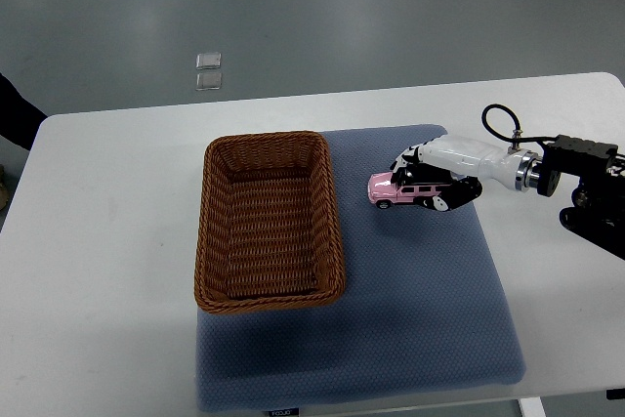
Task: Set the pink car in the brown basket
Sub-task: 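Lift the pink SUV and carry it over the wicker basket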
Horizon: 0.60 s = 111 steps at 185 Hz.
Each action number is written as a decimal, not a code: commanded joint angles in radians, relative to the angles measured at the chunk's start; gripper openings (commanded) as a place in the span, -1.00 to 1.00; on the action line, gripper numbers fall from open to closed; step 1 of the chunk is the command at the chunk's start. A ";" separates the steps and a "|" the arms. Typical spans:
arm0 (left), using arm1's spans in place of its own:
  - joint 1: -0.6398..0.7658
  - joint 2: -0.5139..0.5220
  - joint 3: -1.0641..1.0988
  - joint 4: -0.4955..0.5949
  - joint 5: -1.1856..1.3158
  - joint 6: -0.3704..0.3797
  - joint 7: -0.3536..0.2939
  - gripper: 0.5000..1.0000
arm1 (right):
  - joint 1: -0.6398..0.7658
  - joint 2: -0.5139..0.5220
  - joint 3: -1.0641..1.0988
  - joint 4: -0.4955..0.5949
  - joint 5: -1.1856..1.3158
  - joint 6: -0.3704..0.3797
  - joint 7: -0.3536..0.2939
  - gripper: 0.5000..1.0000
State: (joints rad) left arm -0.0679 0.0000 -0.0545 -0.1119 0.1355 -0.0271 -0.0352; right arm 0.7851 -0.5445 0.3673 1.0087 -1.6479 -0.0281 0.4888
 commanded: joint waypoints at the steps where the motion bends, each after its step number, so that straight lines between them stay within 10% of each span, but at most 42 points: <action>1: 0.000 0.000 -0.001 0.000 0.000 0.001 0.000 1.00 | 0.019 -0.015 0.013 0.022 0.040 -0.003 0.001 -1.00; 58: 0.000 0.000 -0.001 0.000 0.000 0.001 0.000 1.00 | 0.164 0.008 0.010 0.030 0.123 0.005 -0.001 -1.00; 111: 0.000 0.000 -0.002 0.000 0.000 0.001 0.000 1.00 | 0.180 0.236 -0.051 0.008 0.125 0.011 -0.006 -1.00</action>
State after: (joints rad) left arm -0.0674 0.0000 -0.0562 -0.1118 0.1349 -0.0271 -0.0352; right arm 0.9628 -0.3891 0.3545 1.0325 -1.5209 -0.0162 0.4850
